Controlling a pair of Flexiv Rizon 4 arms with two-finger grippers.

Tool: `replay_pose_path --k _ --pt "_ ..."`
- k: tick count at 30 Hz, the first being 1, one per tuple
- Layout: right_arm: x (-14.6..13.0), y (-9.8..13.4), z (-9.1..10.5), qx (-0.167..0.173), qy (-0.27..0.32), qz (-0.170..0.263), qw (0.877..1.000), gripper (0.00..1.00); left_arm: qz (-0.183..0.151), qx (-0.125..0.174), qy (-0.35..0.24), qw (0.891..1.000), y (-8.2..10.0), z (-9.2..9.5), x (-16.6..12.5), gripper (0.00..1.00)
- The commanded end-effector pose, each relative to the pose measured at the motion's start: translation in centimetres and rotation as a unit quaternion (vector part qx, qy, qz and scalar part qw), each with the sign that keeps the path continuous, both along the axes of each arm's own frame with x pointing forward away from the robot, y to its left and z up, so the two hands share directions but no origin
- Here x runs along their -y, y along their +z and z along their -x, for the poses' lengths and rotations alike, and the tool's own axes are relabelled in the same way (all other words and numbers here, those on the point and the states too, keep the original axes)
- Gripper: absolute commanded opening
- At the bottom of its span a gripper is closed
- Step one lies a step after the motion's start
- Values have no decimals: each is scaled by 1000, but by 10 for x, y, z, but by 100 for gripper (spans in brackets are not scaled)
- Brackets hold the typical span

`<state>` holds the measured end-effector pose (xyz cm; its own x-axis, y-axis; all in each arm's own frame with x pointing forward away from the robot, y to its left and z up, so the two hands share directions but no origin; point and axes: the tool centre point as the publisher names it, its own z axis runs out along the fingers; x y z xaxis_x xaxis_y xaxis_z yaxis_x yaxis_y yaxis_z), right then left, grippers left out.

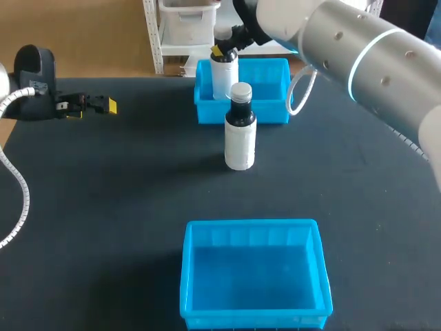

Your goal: Pick up the bottle, and place it in the far bin if it is heavy, or in the near bin if it is light.

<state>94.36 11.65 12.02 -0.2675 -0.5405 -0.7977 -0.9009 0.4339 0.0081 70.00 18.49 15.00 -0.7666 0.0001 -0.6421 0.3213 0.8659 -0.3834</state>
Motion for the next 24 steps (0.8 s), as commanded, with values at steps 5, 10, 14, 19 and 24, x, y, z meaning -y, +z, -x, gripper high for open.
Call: replay_pose_path --k 5,10,14,19,24 --pt "-5 0 -12 -119 168 -47 977 47 0 0 0 1000 0 0 0 100" --pt "-3 -1 -7 -128 168 -37 977 100 0 0 0 1000 0 0 0 100" --pt "8 3 -1 -133 159 -31 978 100 0 0 0 1000 0 0 0 100" --pt "41 13 13 -130 131 -17 983 100 0 0 0 1000 0 0 0 100" --pt "81 26 38 -118 113 -3 987 100 0 0 0 1000 0 0 0 100"
